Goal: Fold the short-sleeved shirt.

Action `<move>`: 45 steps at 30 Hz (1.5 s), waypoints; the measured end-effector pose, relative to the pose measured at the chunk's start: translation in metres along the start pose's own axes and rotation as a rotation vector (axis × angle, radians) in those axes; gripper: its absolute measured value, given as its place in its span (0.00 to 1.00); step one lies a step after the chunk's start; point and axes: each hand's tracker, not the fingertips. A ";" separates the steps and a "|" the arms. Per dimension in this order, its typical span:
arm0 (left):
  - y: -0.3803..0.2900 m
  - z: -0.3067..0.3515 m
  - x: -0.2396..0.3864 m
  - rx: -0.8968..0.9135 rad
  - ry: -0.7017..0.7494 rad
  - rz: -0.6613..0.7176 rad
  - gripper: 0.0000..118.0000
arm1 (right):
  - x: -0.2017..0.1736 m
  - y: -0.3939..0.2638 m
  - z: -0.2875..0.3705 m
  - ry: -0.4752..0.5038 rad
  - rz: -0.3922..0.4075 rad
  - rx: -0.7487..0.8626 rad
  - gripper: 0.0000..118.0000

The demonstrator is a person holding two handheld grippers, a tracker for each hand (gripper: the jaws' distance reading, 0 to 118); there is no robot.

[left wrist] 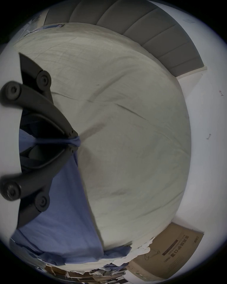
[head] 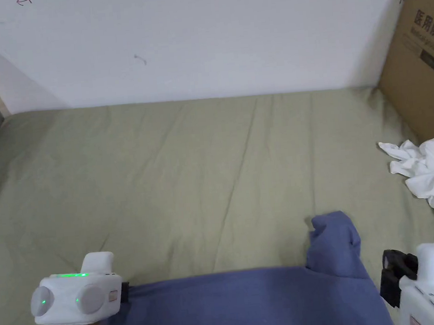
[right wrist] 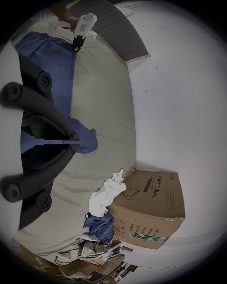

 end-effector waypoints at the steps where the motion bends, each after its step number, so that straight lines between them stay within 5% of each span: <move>1: 0.000 0.009 -0.002 0.031 -0.017 0.012 0.07 | 0.003 0.002 -0.010 0.006 -0.003 -0.018 0.09; 4: -0.002 0.042 -0.007 0.127 -0.095 0.074 0.07 | 0.013 0.006 -0.047 0.011 -0.008 -0.115 0.31; 7: -0.006 0.073 -0.011 0.193 -0.159 0.106 0.07 | 0.021 0.005 -0.087 0.031 -0.025 -0.212 0.84; 9: -0.007 0.085 -0.013 0.205 -0.165 0.111 0.07 | 0.022 0.002 -0.113 0.029 -0.016 -0.269 0.94; 14: -0.006 0.091 -0.013 0.223 -0.175 0.113 0.07 | 0.023 -0.012 -0.177 -0.007 0.051 -0.418 0.90; 16: -0.008 0.091 -0.014 0.220 -0.179 0.119 0.07 | 0.024 -0.019 -0.194 -0.013 0.053 -0.451 0.73; 22: -0.013 0.084 -0.014 0.198 -0.177 0.127 0.07 | 0.021 -0.025 -0.197 -0.009 0.068 -0.479 0.56; 24: -0.017 0.084 -0.015 0.194 -0.174 0.132 0.07 | 0.016 -0.023 -0.187 -0.003 0.092 -0.449 0.21; 26: -0.020 0.085 -0.016 0.193 -0.172 0.146 0.07 | 0.010 -0.022 -0.175 0.035 0.139 -0.425 0.09; 29: -0.026 0.090 -0.019 0.196 -0.182 0.186 0.07 | 0.009 -0.014 -0.148 0.034 0.169 -0.355 0.07; 45: -0.104 0.163 -0.047 0.214 -0.160 0.270 0.07 | 0.044 -0.015 0.079 0.241 0.057 -0.084 0.07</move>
